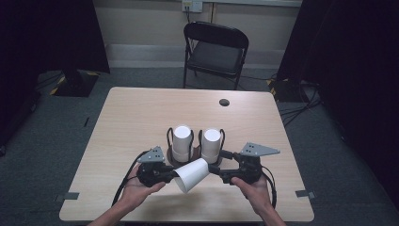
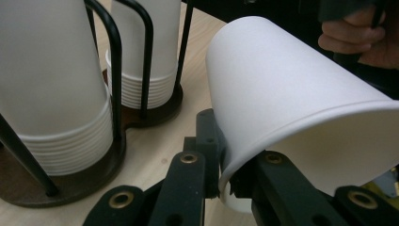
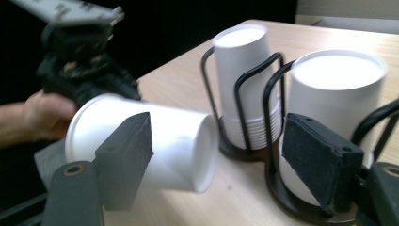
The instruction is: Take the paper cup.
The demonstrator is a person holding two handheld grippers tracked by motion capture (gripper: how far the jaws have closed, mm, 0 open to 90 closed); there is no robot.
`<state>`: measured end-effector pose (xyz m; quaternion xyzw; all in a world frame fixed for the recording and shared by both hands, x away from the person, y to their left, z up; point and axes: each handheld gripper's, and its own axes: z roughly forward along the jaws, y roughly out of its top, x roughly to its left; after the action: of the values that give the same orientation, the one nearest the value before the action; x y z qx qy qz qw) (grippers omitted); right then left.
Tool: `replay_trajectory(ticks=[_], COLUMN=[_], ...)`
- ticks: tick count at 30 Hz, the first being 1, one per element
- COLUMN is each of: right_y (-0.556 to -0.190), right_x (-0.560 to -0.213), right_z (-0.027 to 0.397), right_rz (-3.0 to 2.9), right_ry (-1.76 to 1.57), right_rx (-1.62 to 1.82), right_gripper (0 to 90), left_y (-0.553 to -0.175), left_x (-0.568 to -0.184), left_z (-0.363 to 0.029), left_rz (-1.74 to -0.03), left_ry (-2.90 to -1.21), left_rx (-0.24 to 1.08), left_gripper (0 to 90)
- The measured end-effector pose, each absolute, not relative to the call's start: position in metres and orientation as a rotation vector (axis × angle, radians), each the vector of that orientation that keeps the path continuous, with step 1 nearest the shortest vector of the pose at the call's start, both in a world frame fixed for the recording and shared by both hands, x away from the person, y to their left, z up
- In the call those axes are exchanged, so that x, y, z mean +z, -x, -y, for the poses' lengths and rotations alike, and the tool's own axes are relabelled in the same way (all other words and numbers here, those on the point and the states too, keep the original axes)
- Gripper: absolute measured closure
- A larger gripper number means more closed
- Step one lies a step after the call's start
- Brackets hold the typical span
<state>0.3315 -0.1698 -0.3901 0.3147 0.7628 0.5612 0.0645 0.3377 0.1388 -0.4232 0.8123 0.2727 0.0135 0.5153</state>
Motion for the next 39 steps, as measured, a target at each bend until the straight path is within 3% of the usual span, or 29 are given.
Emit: replay_trajectory(ticks=[4,21,39], right_y=[-0.329,-0.325,-0.313], right_x=[-0.392,-0.403,-0.409], right_z=[0.168,0.147,0.125], right_rz=[-2.329,-2.505,-2.612], right_ry=[-0.914,-0.692,-0.393], right_rx=[1.692,1.551,1.358], right_gripper=[18.8,17.4,16.8], left_y=[-0.341,-0.344,-0.353], left_x=[-0.424,-0.425,-0.419], left_z=[-0.139,-0.128,-0.110], left_rz=[-0.679,-0.665,-0.670], left_ry=[-1.993,-2.168,-2.244], left_rx=[0.016,0.024,-0.106], left_gripper=[85.5,85.5,85.8])
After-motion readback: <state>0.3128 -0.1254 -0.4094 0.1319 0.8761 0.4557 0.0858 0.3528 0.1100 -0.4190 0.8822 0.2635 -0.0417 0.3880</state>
